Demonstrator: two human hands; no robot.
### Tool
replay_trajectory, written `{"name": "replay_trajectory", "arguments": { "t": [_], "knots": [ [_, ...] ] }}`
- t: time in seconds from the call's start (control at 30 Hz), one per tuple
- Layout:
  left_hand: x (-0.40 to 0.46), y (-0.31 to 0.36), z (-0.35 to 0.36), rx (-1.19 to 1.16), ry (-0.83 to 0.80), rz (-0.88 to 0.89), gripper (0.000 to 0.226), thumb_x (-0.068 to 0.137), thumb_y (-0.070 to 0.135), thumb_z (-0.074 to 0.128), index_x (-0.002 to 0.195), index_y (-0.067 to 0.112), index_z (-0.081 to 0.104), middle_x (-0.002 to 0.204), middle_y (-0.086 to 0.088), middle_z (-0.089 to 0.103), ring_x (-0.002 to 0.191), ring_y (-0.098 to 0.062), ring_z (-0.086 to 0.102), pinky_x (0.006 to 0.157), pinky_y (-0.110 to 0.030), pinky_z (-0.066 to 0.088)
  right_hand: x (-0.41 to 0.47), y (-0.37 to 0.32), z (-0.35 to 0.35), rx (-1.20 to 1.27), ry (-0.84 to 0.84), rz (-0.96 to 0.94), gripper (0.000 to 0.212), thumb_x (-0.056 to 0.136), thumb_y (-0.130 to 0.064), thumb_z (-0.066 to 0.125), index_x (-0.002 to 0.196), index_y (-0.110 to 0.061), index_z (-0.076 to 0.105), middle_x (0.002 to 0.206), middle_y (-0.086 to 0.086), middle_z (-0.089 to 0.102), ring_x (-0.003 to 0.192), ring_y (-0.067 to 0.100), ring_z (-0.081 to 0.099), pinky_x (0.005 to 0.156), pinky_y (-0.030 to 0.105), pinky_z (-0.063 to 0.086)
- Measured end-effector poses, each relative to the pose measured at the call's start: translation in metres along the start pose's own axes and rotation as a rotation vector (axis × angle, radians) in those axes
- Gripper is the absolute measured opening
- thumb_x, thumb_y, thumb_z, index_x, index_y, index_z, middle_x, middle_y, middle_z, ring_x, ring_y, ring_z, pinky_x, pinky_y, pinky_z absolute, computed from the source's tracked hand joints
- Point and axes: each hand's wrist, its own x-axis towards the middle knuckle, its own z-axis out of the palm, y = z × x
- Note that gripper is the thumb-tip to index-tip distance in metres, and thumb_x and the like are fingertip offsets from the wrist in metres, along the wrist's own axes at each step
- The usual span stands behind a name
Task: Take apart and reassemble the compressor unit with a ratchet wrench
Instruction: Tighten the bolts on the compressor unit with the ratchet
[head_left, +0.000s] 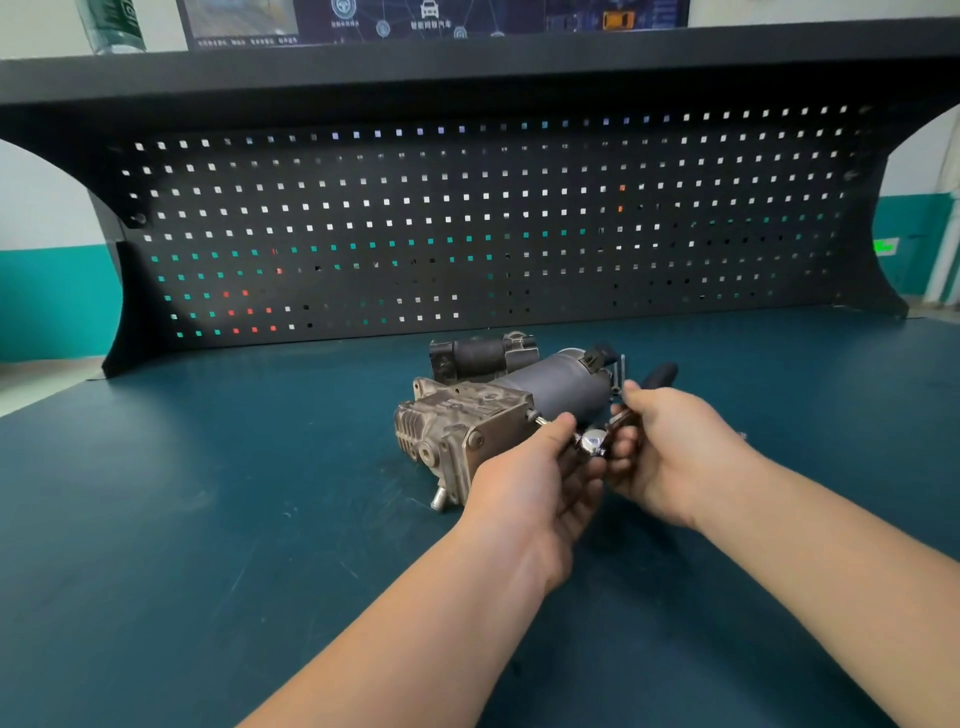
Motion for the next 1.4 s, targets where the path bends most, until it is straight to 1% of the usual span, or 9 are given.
{"name": "replay_trajectory", "arguments": {
  "t": [0.1, 0.37, 0.8, 0.93, 1.0, 1.2, 1.27, 1.3, 1.4],
  "knots": [
    [0.001, 0.001, 0.0, -0.043, 0.036, 0.018, 0.02, 0.088, 0.033, 0.061, 0.092, 0.013, 0.063, 0.078, 0.0, 0.066, 0.043, -0.006, 0.057, 0.039, -0.013, 0.044, 0.0, -0.004, 0.001, -0.044, -0.025, -0.145, 0.037, 0.1, -0.035, 0.044, 0.069, -0.015, 0.043, 0.034, -0.006, 0.031, 0.027, 0.008, 0.029, 0.035, 0.019, 0.026],
    [-0.001, 0.0, 0.002, -0.115, 0.053, -0.005, 0.018, 0.09, 0.033, 0.059, 0.096, 0.018, 0.067, 0.072, 0.006, 0.066, 0.038, -0.003, 0.05, 0.037, -0.01, 0.04, 0.001, -0.011, 0.001, -0.336, -0.003, -0.456, 0.036, 0.1, -0.032, 0.043, 0.068, -0.013, 0.043, 0.034, -0.005, 0.037, 0.034, 0.015, 0.032, 0.044, 0.026, 0.029],
    [-0.003, 0.004, 0.001, 0.114, 0.039, -0.048, 0.02, 0.084, 0.024, 0.054, 0.076, 0.015, 0.07, 0.063, 0.005, 0.07, 0.05, -0.008, 0.05, 0.044, -0.014, 0.041, 0.011, -0.013, -0.007, -0.336, 0.136, -0.538, 0.036, 0.093, -0.033, 0.053, 0.06, -0.018, 0.047, 0.033, -0.014, 0.034, 0.038, 0.005, 0.034, 0.052, 0.027, 0.026],
    [0.0, 0.001, 0.0, 0.16, 0.085, -0.016, 0.019, 0.085, 0.022, 0.056, 0.071, 0.015, 0.067, 0.076, 0.002, 0.07, 0.054, -0.01, 0.05, 0.046, -0.017, 0.042, 0.014, -0.015, -0.01, -0.288, 0.144, -0.517, 0.035, 0.092, -0.031, 0.053, 0.06, -0.017, 0.046, 0.032, -0.014, 0.036, 0.031, 0.001, 0.034, 0.051, 0.027, 0.026],
    [0.0, -0.001, 0.0, 0.185, 0.066, -0.023, 0.019, 0.086, 0.022, 0.055, 0.075, 0.014, 0.068, 0.081, 0.002, 0.07, 0.055, -0.01, 0.05, 0.048, -0.018, 0.042, 0.017, -0.017, -0.012, -0.25, 0.172, -0.503, 0.035, 0.092, -0.031, 0.054, 0.061, -0.017, 0.046, 0.032, -0.014, 0.037, 0.036, 0.005, 0.038, 0.051, 0.027, 0.026],
    [-0.003, -0.002, 0.003, 0.163, -0.061, -0.018, 0.022, 0.091, 0.022, 0.054, 0.079, 0.009, 0.068, 0.07, -0.001, 0.071, 0.039, -0.004, 0.053, 0.04, -0.012, 0.042, 0.029, -0.027, -0.021, -0.053, 0.265, -0.401, 0.03, 0.089, -0.034, 0.056, 0.064, -0.019, 0.047, 0.045, -0.01, 0.045, 0.051, 0.014, 0.041, 0.063, 0.028, 0.035],
    [-0.004, -0.003, 0.005, 0.293, -0.086, 0.123, 0.024, 0.091, 0.022, 0.055, 0.076, 0.008, 0.067, 0.062, 0.0, 0.069, 0.038, -0.004, 0.052, 0.04, -0.012, 0.04, 0.032, -0.034, -0.027, 0.049, 0.313, -0.367, 0.028, 0.09, -0.033, 0.054, 0.067, -0.019, 0.047, 0.059, -0.005, 0.045, 0.054, 0.014, 0.043, 0.056, 0.027, 0.036],
    [-0.003, -0.005, 0.006, 0.465, -0.065, 0.252, 0.026, 0.09, 0.023, 0.055, 0.073, 0.009, 0.067, 0.059, 0.0, 0.068, 0.04, -0.006, 0.051, 0.041, -0.014, 0.041, 0.033, -0.037, -0.031, 0.087, 0.353, -0.36, 0.027, 0.091, -0.033, 0.053, 0.068, -0.018, 0.047, 0.062, -0.004, 0.045, 0.056, 0.015, 0.045, 0.054, 0.027, 0.036],
    [0.009, -0.01, 0.019, 1.304, 0.058, 0.685, 0.035, 0.084, 0.03, 0.054, 0.058, 0.006, 0.057, 0.053, -0.007, 0.058, 0.047, -0.015, 0.047, 0.048, -0.024, 0.039, 0.043, -0.044, -0.047, 0.159, 0.517, -0.374, 0.027, 0.093, -0.033, 0.049, 0.07, -0.019, 0.046, 0.069, -0.004, 0.049, 0.061, 0.015, 0.048, 0.056, 0.028, 0.038]
  ]
}}
